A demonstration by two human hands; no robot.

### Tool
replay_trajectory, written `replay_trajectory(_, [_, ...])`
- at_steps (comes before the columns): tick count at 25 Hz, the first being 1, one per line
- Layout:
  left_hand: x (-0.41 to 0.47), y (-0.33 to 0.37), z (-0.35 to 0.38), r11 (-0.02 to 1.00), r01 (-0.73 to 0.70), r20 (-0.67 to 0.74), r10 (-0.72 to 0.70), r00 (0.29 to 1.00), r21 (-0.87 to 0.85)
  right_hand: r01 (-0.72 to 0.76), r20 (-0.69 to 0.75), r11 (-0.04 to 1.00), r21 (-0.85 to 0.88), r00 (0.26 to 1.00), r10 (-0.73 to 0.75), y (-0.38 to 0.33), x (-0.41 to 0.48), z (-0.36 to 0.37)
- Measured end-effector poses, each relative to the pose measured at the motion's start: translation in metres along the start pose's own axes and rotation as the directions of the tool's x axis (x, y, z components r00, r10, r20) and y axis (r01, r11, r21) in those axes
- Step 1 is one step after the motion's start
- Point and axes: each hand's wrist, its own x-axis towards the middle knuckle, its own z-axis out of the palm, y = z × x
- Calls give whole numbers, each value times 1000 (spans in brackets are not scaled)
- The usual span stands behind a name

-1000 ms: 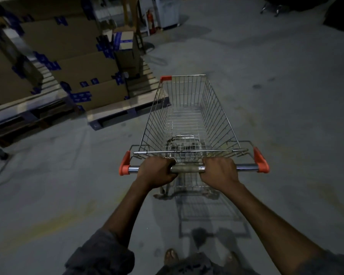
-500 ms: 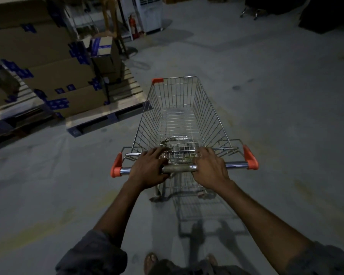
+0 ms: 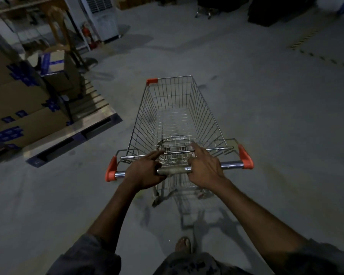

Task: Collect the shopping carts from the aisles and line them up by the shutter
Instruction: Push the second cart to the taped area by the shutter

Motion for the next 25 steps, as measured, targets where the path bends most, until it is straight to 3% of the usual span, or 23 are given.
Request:
replay_trajectory(6, [77, 10, 0, 999, -43, 69, 43, 997, -2, -96, -15, 995, 1, 995, 96, 47, 29, -14])
replay_trajectory(15, [176, 61, -2, 988, -149, 53, 150, 987, -31, -180, -6, 983, 34, 984, 181, 143, 59, -39])
replay_trajectory(25, [292, 124, -4, 988, -146, 124, 138, 983, 58, -255, 7, 967, 3, 967, 255, 251, 86, -54])
